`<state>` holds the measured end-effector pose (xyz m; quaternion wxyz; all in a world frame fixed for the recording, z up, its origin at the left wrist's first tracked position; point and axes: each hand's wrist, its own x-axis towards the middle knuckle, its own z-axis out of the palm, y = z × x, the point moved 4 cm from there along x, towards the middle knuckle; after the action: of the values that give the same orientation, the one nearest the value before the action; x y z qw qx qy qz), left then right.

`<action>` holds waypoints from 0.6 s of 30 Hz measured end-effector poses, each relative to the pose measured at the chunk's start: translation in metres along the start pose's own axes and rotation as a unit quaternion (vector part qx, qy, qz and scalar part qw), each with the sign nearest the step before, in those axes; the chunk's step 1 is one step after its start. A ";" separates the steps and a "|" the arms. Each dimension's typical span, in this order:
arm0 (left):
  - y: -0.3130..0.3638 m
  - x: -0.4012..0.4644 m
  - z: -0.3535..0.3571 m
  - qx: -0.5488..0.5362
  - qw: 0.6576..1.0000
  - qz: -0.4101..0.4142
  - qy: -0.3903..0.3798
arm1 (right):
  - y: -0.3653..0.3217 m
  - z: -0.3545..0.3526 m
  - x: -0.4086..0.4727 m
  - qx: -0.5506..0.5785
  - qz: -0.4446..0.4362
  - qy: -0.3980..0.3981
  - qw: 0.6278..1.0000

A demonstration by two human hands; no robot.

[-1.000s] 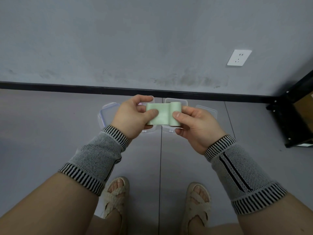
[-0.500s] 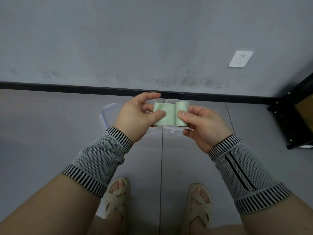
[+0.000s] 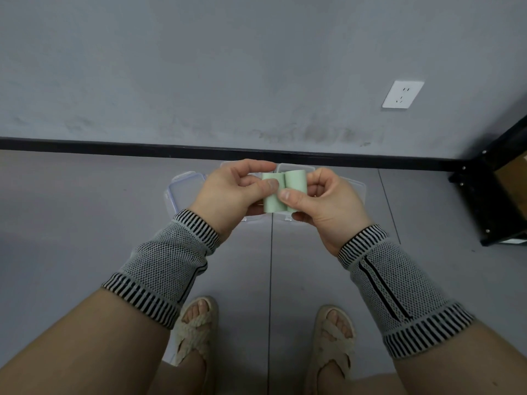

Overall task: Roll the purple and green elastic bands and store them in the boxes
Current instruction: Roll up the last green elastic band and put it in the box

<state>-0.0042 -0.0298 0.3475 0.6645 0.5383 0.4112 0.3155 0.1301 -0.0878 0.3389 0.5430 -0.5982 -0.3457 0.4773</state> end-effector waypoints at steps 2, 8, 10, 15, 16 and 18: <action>0.000 0.000 0.002 -0.009 1.000 -0.018 -0.006 | 0.000 -0.001 0.001 -0.038 -0.020 0.013 0.999; 0.000 0.002 0.002 0.069 0.997 -0.030 0.007 | 0.000 0.003 0.001 -0.204 -0.069 0.021 0.976; -0.001 0.002 0.001 0.086 0.996 -0.025 0.012 | -0.001 0.006 0.000 -0.236 -0.080 0.020 0.968; -0.002 0.004 -0.006 0.058 0.998 -0.020 0.028 | 0.001 0.002 0.000 -0.123 -0.060 0.004 0.991; -0.003 0.005 -0.008 0.039 0.998 -0.022 0.035 | 0.003 0.001 0.000 -0.069 -0.038 0.002 0.997; -0.003 0.005 -0.011 0.015 0.999 -0.022 0.036 | 0.006 -0.001 0.001 0.022 0.000 0.011 1.000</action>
<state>-0.0113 -0.0214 0.3426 0.6480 0.5270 0.4512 0.3142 0.1305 -0.0878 0.3323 0.5600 -0.5913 -0.3292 0.4779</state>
